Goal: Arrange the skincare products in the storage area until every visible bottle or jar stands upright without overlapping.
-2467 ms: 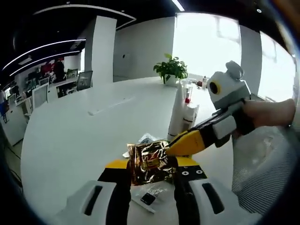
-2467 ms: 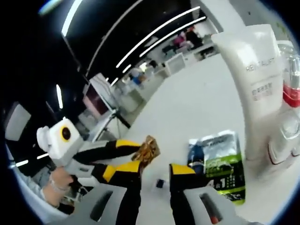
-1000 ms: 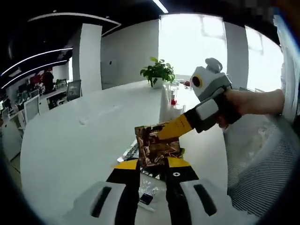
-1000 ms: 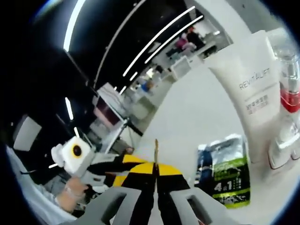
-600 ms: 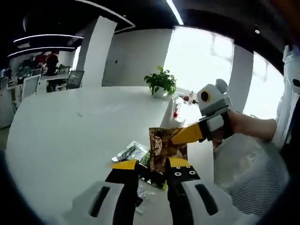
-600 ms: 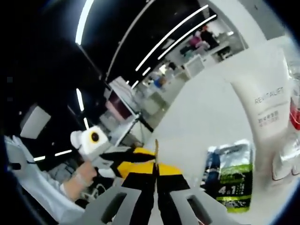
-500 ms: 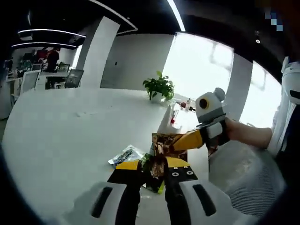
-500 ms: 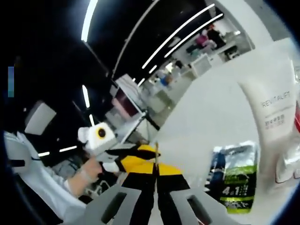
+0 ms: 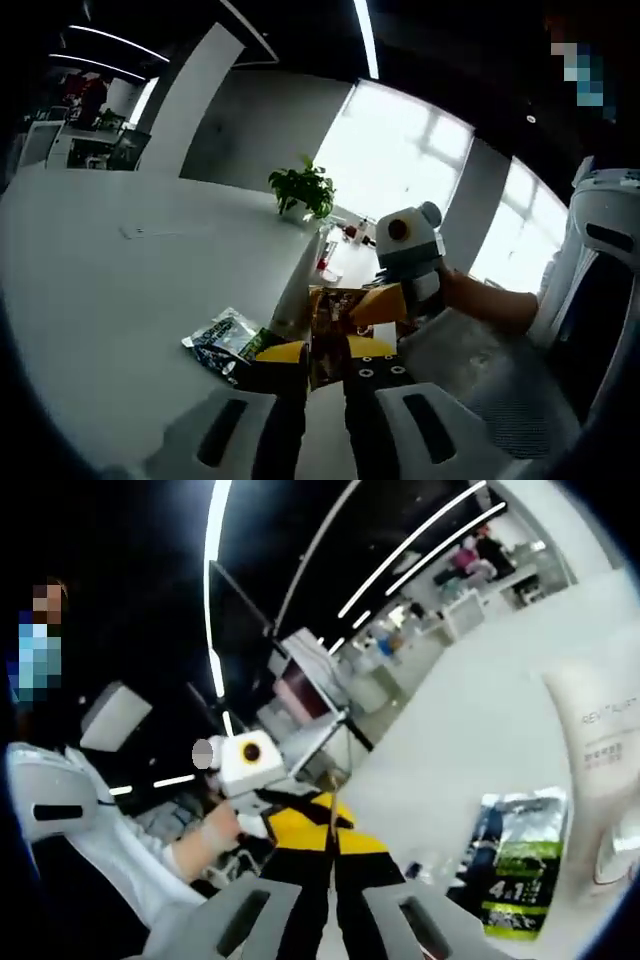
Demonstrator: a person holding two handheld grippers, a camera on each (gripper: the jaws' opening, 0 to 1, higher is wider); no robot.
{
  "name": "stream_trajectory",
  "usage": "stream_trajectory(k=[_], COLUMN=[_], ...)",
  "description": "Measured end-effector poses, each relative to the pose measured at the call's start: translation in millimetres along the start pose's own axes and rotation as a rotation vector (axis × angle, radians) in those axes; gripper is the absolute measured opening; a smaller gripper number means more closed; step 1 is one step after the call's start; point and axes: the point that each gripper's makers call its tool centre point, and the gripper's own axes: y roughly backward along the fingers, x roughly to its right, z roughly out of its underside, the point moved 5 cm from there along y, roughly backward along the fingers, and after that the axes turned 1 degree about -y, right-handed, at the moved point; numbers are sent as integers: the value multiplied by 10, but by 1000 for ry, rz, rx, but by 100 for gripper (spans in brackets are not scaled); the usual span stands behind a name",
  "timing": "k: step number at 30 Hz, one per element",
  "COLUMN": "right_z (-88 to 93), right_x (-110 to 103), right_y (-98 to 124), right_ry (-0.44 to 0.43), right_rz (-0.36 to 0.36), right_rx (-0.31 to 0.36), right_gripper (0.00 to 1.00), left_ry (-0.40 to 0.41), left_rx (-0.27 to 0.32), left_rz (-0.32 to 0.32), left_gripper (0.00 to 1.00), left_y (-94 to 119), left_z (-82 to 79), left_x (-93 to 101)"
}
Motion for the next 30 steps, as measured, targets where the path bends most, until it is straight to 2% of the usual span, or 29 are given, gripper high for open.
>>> stream_trajectory(k=[5, 15, 24, 26, 28, 30], right_z=[-1, 11, 41, 34, 44, 55], right_x=[-2, 26, 89, 92, 116, 115], right_y=[8, 5, -14, -16, -30, -52], right_ry=[6, 23, 42, 38, 57, 71], right_rz=[-4, 20, 65, 64, 95, 104], right_rx=[-1, -4, -17, -11, -16, -27], right_gripper=[0, 0, 0, 0, 0, 0], left_ry=[8, 37, 63, 56, 95, 73], left_rx=[-6, -12, -34, -41, -36, -47], left_rz=[14, -4, 21, -7, 5, -4], left_gripper=[6, 1, 0, 0, 0, 0], left_y=[-4, 2, 1, 4, -2, -3], left_z=[-3, 7, 41, 53, 50, 61], left_x=[12, 10, 53, 14, 27, 20])
